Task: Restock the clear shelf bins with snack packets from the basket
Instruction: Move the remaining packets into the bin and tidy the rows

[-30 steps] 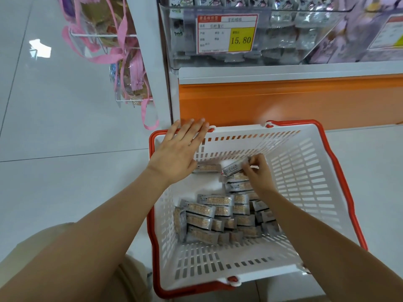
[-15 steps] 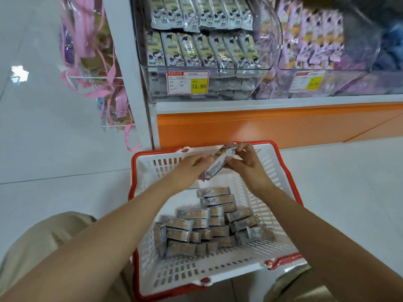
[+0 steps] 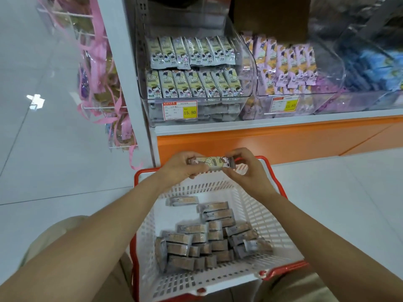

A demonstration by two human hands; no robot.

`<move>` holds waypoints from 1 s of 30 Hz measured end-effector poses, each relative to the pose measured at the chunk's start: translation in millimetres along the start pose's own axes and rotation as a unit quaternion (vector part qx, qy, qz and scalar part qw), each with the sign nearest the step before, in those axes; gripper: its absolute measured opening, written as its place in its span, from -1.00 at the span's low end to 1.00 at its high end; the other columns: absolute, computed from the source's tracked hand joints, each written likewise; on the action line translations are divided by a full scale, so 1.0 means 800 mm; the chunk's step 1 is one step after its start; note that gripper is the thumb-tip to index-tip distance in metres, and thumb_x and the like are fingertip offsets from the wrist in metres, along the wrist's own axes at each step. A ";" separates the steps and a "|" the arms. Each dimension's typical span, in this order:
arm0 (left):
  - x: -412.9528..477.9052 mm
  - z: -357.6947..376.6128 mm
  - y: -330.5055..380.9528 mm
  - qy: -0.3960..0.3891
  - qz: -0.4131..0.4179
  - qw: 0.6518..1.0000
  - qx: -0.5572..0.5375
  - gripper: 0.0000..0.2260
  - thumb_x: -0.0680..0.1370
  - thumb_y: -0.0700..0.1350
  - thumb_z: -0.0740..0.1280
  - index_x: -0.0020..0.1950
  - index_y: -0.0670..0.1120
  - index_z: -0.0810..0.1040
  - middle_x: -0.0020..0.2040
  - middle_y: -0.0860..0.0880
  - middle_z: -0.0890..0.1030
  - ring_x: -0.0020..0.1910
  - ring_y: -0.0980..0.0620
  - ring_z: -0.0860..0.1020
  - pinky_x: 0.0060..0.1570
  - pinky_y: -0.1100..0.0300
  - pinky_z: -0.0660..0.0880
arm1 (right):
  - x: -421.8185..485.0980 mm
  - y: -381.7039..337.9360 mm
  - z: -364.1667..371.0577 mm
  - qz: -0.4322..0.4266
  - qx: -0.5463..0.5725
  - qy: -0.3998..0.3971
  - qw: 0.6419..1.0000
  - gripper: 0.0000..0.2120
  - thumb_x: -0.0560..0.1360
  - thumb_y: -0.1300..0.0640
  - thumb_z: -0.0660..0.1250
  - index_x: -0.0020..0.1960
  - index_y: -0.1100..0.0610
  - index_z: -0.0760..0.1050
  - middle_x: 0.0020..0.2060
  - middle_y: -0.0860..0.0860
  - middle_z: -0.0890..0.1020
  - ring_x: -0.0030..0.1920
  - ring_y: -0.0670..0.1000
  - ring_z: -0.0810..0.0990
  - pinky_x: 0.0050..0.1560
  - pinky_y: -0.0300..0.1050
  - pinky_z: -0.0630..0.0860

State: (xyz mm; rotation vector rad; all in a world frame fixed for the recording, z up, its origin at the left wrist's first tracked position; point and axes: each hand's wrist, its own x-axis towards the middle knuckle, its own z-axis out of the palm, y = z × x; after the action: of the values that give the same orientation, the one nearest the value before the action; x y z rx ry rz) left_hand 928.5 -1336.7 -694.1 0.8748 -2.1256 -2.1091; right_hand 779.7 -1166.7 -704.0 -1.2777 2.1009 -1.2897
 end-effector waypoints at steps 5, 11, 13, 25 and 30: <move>-0.010 -0.006 0.041 0.034 0.057 0.998 0.007 -0.82 0.50 -0.16 0.47 0.07 -0.06 0.59 -0.31 0.09 0.62 -0.34 0.15 0.55 -0.28 0.28 0.51 | 0.006 -0.035 -0.018 -0.020 0.016 0.018 1.000 -0.74 0.45 0.21 0.47 0.09 0.16 0.48 -0.06 0.05 0.59 -0.05 -0.03 0.56 0.01 -0.17 0.52; -0.020 -0.008 0.086 0.114 0.161 0.978 0.065 -0.73 0.52 -0.04 0.44 0.16 0.10 0.46 -0.05 -0.07 0.62 -0.10 -0.17 0.61 -0.13 -0.12 0.57 | 0.026 -0.071 -0.043 -0.103 -0.005 0.048 0.993 -0.68 0.44 0.30 0.47 0.17 0.20 0.54 -0.05 0.01 0.60 -0.10 -0.13 0.54 -0.04 -0.31 0.46; -0.026 -0.002 0.097 0.161 0.225 0.954 0.119 -0.73 0.56 0.01 0.37 0.22 0.10 0.40 -0.09 -0.03 0.61 -0.15 -0.06 0.61 -0.21 0.00 0.59 | 0.033 -0.082 -0.049 -0.131 -0.006 0.069 0.989 -0.69 0.46 0.30 0.44 0.19 0.18 0.57 -0.05 0.05 0.60 -0.11 -0.08 0.55 -0.03 -0.28 0.46; -0.021 -0.003 0.097 -0.023 0.017 1.000 -0.003 -0.79 0.56 -0.17 0.39 0.18 -0.10 0.61 -0.18 0.00 0.67 -0.28 0.12 0.60 -0.30 0.26 0.52 | 0.049 -0.082 -0.051 -0.098 0.033 0.025 0.994 -0.72 0.51 0.25 0.39 0.20 0.11 0.55 0.19 -0.02 0.56 0.27 -0.01 0.51 0.24 -0.04 0.48; -0.016 0.002 0.095 0.015 -0.001 0.998 -0.062 -0.82 0.49 -0.21 0.46 0.08 -0.12 0.61 -0.10 -0.10 0.69 -0.14 -0.04 0.61 -0.09 0.11 0.56 | 0.040 -0.080 -0.039 -0.067 0.051 0.051 0.995 -0.72 0.52 0.23 0.40 0.18 0.02 0.47 0.13 0.01 0.54 0.08 -0.03 0.56 0.03 -0.13 0.48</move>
State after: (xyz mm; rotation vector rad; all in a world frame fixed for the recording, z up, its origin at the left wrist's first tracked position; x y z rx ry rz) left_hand 911.0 -1335.2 -619.2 0.8882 -1.9552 -2.1868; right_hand 774.1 -1188.8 -629.6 -1.3552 2.0159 -1.5303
